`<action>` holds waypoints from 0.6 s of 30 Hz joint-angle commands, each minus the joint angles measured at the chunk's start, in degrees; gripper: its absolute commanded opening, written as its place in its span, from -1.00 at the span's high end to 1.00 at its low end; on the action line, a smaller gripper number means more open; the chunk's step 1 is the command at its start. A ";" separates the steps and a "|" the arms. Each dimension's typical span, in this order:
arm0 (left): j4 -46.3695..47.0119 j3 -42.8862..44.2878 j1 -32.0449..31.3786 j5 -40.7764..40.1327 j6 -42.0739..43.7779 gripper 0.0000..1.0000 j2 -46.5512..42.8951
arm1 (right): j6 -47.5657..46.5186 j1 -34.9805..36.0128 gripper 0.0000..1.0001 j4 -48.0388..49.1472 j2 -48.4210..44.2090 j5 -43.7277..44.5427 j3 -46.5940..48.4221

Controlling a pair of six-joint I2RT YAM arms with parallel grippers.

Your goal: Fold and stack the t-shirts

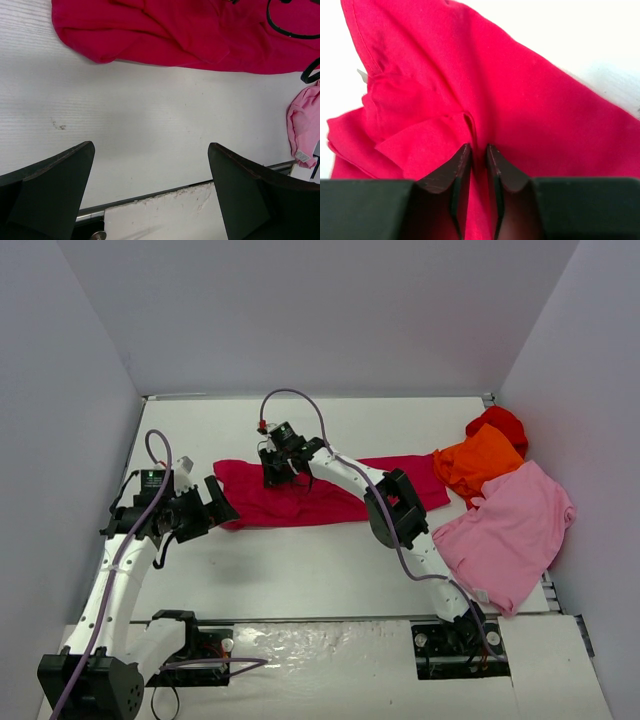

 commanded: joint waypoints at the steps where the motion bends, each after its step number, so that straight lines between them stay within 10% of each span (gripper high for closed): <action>1: 2.33 0.39 0.46 0.96 0.02 -0.94 0.32 | -0.22 0.00 1.00 0.73 -4.19 -1.26 1.43; 18: 3.12 -0.40 0.46 1.17 0.16 -0.94 0.63 | 0.13 1.44 0.70 0.73 -7.56 -2.36 0.12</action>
